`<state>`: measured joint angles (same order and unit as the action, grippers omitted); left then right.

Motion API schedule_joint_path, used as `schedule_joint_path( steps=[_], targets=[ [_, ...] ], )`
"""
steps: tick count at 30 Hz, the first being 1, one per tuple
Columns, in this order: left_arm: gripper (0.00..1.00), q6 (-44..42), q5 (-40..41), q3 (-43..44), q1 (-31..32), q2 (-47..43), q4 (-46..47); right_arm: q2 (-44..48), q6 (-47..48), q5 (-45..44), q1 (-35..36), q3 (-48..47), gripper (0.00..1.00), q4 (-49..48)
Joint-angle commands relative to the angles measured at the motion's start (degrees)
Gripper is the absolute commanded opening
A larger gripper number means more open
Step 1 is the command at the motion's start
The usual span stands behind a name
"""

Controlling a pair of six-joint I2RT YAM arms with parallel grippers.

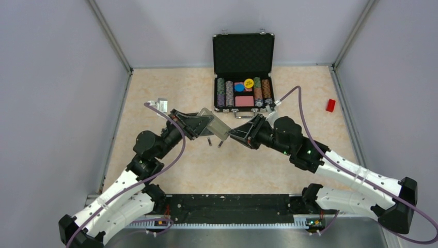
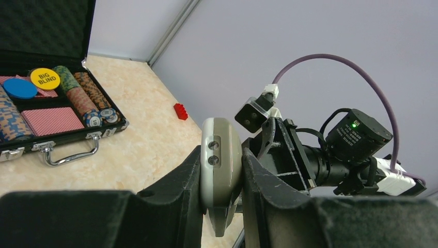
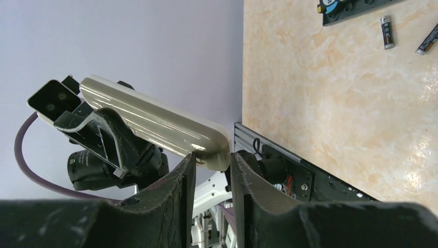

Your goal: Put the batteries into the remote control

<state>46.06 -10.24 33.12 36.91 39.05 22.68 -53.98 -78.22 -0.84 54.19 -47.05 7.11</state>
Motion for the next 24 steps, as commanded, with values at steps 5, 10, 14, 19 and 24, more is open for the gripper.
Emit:
schedule_joint_path(
  steps=[5, 10, 14, 19, 24],
  targets=[
    [0.00, 0.1, -0.9, 0.5, 0.5, -0.7, 2.8, -1.8, 2.3, -2.8, -0.5, -4.0, 0.28, 1.6],
    [0.00, 3.5, 6.0, -2.8, 0.4, -1.1, 0.3, -1.7, 4.6, -3.7, -0.4, -3.7, 0.42, 6.6],
    [0.00, 10.7, 12.3, -5.6, 0.5, -1.3, -0.4, -1.8, 14.1, -2.4, -0.4, -1.3, 0.72, 4.9],
    [0.00, 14.5, 13.9, -3.0, 0.4, -1.5, -7.6, -3.5, 27.6, 3.4, -0.3, -2.9, 0.88, 2.1],
    [0.00, 22.6, 14.1, -3.9, 0.5, -3.2, -7.3, -6.0, 21.7, 6.4, -0.4, -1.5, 0.91, -5.0]
  ],
)
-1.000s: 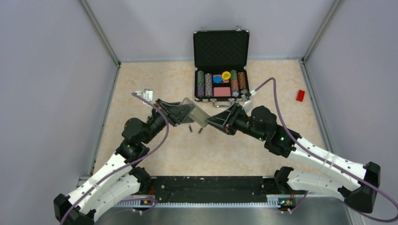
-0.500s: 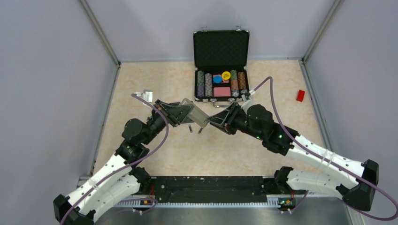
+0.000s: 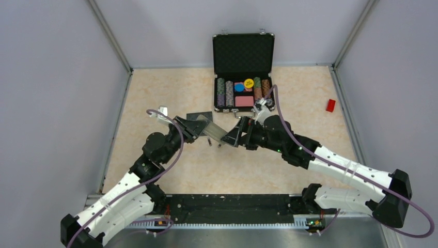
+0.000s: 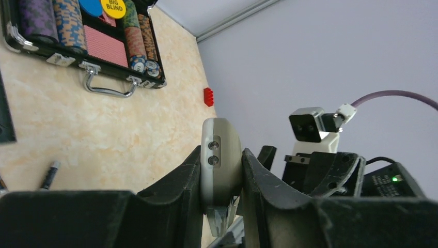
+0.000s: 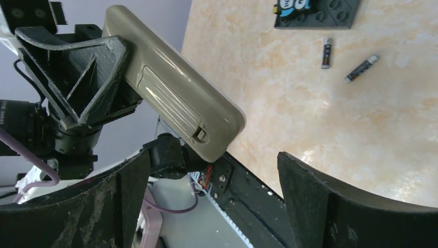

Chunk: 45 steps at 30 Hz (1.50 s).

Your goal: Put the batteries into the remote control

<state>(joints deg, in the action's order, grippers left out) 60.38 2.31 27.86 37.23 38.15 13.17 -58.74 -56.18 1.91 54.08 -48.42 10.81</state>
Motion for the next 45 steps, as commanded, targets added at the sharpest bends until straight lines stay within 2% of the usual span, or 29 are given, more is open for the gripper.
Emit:
schedule_joint_path(
  steps=[1, 4, 8, 14, 17, 19, 20, 21, 25, 29, 31, 36, 43, 45],
  targets=[
    [0.00, 11.0, 1.5, 0.3, 0.1, -2.8, 4.2, -1.1, -3.0, 4.5, -0.3, 2.8, 0.91, -14.3],
    [0.00, 17.8, 1.6, -2.8, 0.2, -3.8, 9.6, -0.4, -10.3, 4.6, -0.2, 7.8, 0.91, -28.1],
    [0.00, 21.4, 1.5, -3.9, 0.2, -5.1, 9.7, -2.6, -11.2, 5.1, -0.3, 5.4, 0.87, -30.2],
    [0.00, 22.5, 1.0, -3.9, 0.3, -5.8, 8.6, -4.7, -14.6, 6.0, -0.3, 6.6, 0.69, -38.3],
    [0.00, 22.7, 0.9, -4.0, 0.3, -6.1, 8.8, -5.2, -15.8, 7.1, -0.2, 6.5, 0.53, -39.1],
    [0.06, 22.5, 0.5, -3.7, 0.3, -6.1, 8.8, -5.5, -16.4, 7.9, -0.3, 6.6, 0.38, -39.8],
    [0.12, 22.4, 0.2, -3.6, 0.3, -6.1, 8.5, -5.5, -16.8, 8.2, -0.2, 6.7, 0.27, -40.0],
    [0.20, 22.1, -0.2, -3.5, 0.3, -6.2, 8.5, -5.5, -16.8, 8.5, -0.2, 6.6, 0.21, -40.0],
    [0.46, 17.3, -2.0, -1.7, 0.3, -7.3, 4.0, -4.3, -12.8, 10.5, -0.5, 4.8, 0.05, -33.6],
    [0.63, 11.9, -2.8, -0.3, 0.1, -11.0, -5.5, 0.1, -9.5, 13.9, -2.9, 5.6, 0.03, -28.2],
    [0.68, 10.0, -4.8, 0.1, 0.1, -13.0, -8.2, 2.8, -8.9, 16.7, -4.9, 6.2, 0.03, -25.6],
    [0.69, 6.8, -12.9, 0.4, 0.0, -14.8, -8.0, 5.7, -8.7, 25.5, -8.3, 5.8, 0.03, -20.9],
    [0.71, 4.8, -25.2, 5.0, 0.0, -6.5, -5.7, 4.8, -11.2, 33.7, -8.5, 5.8, 0.04, -23.2],
    [0.67, 5.1, -26.9, 5.5, 0.0, -5.1, -5.2, 4.9, -11.3, 34.7, -8.5, 6.2, 0.04, -23.5]
  ],
)
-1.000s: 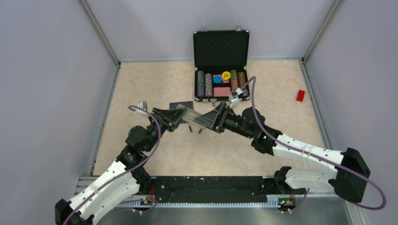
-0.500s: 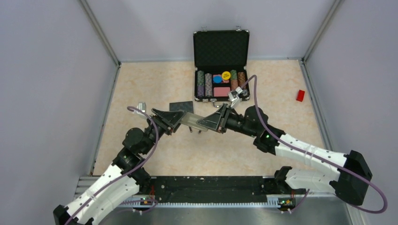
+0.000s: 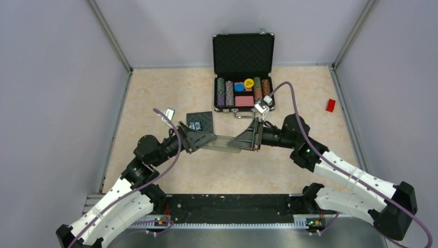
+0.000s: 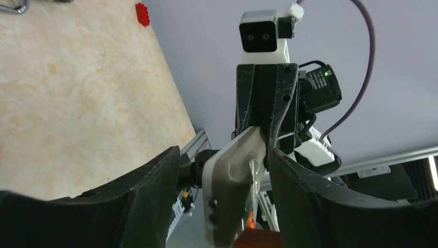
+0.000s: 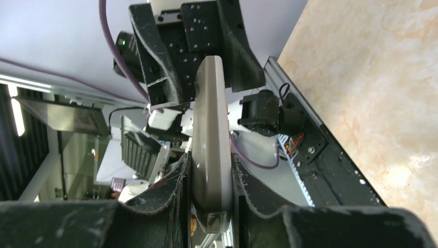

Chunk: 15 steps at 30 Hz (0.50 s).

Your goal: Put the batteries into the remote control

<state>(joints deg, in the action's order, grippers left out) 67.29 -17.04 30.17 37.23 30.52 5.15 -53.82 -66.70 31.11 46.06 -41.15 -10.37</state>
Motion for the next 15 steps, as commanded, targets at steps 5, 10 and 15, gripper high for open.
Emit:
schedule_joint_path(
  steps=[5, 10, 15],
  targets=[
    [0.41, -0.6, -11.6, 2.1, 0.0, 2.9, 6.2, 0.0, -0.7, 5.0, -0.5, -0.1, 0.05, -1.8],
    [0.38, -0.1, -14.6, 1.4, 0.0, 3.0, 7.3, -0.6, -1.0, 4.5, -0.5, 0.5, 0.05, -2.2],
    [0.49, 0.2, -14.7, 0.5, 0.0, 1.8, 7.7, -1.4, -1.6, 4.7, -0.5, 1.6, 0.05, -2.9]
  ],
)
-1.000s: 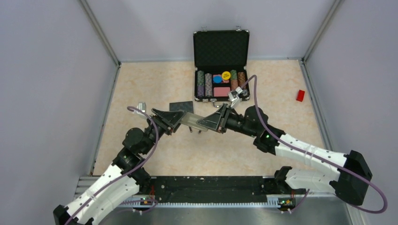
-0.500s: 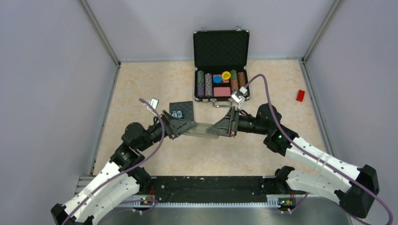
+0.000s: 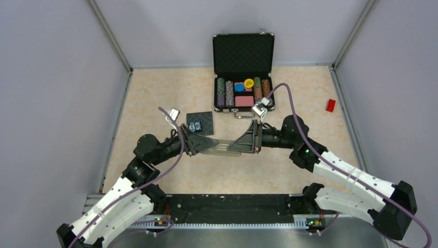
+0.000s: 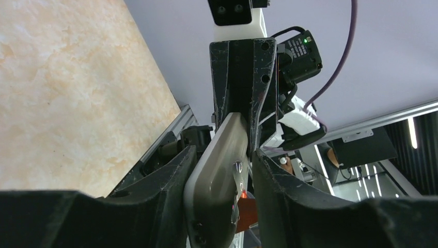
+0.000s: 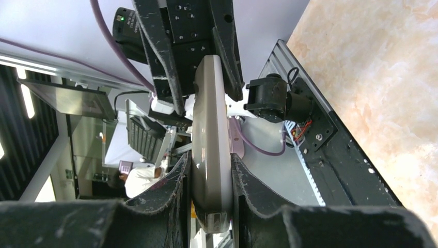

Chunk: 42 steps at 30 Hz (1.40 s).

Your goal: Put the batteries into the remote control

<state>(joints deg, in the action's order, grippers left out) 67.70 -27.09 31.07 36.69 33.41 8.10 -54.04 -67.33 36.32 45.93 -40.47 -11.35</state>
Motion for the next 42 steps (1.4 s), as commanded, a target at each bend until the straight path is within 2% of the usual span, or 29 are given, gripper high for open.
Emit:
schedule_joint_path(
  steps=[1, 3, 5, 7, 12, 14, 20, 25, 33, 36, 40, 41, 42],
  targets=[
    [0.54, -0.1, -4.7, -0.6, 0.5, -1.6, 5.1, -1.2, -1.2, -0.7, -0.4, 1.1, 0.05, -2.2],
    [0.59, -0.3, -4.4, -0.9, 0.5, -2.5, 5.3, -1.1, -2.0, -0.8, -0.3, 1.6, 0.05, -3.0],
    [0.58, -0.5, -4.2, -1.1, 0.5, -3.3, 5.3, -1.1, -2.3, -1.1, -0.3, 1.9, 0.05, -3.0],
    [0.52, -0.6, -3.9, -1.4, 0.5, -3.9, 5.4, -1.2, -2.9, -1.2, -0.4, 2.3, 0.05, -3.7],
    [0.26, -0.3, -3.3, -2.2, 0.4, -4.8, 6.0, -0.9, -5.1, -1.3, -0.7, 4.3, 0.05, -6.3],
    [0.23, -0.4, -2.9, -2.3, 0.4, -5.1, 6.3, -0.6, -5.9, -1.3, -1.0, 5.0, 0.05, -7.2],
    [0.28, 0.0, -2.7, -3.1, 0.4, -5.8, 8.1, -0.2, -7.7, -2.1, -1.4, 6.5, 0.05, -8.6],
    [0.43, 0.3, -2.5, -4.2, 0.4, -6.7, 9.8, 0.2, -10.1, -3.3, -1.6, 8.2, 0.06, -10.8],
    [0.44, 0.1, -0.8, -5.2, 0.4, -8.2, 10.1, 0.9, -12.5, -4.3, -2.0, 10.1, 0.06, -13.5],
    [0.35, 0.1, -1.8, -4.9, 0.4, -7.1, 10.3, 0.5, -11.7, -3.7, -2.1, 9.6, 0.06, -12.9],
    [0.06, -0.3, -4.1, -4.2, 0.4, -5.1, 9.8, 0.1, -10.2, -3.6, -2.2, 8.7, 0.08, -10.8],
    [0.00, -0.8, -4.2, -3.9, 0.4, -4.8, 9.0, -0.1, -9.1, -3.8, -2.2, 8.1, 0.10, -9.1],
    [0.00, -1.9, -3.6, -3.5, 0.4, -4.5, 7.5, 0.0, -7.0, -4.3, -2.1, 7.1, 0.18, -5.4]
  ],
)
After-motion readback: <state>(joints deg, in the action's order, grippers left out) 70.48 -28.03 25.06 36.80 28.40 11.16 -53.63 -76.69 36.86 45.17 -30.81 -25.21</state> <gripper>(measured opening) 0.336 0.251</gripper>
